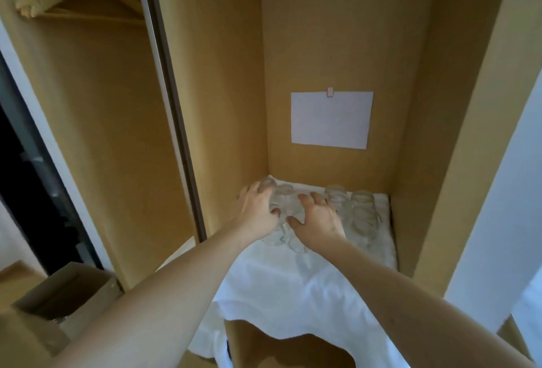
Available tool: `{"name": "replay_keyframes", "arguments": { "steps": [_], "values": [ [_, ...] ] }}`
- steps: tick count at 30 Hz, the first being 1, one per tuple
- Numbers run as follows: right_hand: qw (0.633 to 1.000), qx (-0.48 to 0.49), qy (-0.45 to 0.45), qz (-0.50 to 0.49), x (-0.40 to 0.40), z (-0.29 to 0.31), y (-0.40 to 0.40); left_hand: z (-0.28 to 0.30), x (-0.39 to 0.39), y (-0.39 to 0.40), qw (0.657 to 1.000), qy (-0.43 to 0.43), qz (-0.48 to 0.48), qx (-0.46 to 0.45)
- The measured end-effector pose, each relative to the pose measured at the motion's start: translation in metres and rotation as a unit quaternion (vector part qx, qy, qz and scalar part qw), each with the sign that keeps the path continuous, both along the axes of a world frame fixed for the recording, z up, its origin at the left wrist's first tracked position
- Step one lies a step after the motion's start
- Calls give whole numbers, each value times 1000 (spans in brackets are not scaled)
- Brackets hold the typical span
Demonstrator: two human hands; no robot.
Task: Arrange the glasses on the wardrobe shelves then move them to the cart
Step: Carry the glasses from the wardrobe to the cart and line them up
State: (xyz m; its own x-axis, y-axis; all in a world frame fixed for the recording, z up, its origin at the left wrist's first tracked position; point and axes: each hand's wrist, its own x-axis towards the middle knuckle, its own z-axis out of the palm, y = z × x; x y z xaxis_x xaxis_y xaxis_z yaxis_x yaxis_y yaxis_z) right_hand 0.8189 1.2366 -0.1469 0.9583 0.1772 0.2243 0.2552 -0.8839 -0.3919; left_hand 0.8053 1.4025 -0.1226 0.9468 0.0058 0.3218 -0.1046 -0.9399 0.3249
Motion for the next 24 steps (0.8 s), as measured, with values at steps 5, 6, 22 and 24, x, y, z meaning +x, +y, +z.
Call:
{"name": "replay_keyframes", "arguments": {
  "steps": [5, 6, 22, 24],
  "values": [
    [998, -12, 6, -65, 11, 3, 10, -1, 36, 12, 999, 1, -51, 5],
    [997, -13, 8, -76, 12, 2, 12, -1, 41, 14, 998, -1, -59, 7],
    [973, -17, 25, -229, 11, -16, 1, -14, 93, 2, 977, 23, -211, 36],
    [970, -22, 26, -242, 15, -15, -8, -11, 102, -2, 976, 33, -215, 31]
  ]
}}
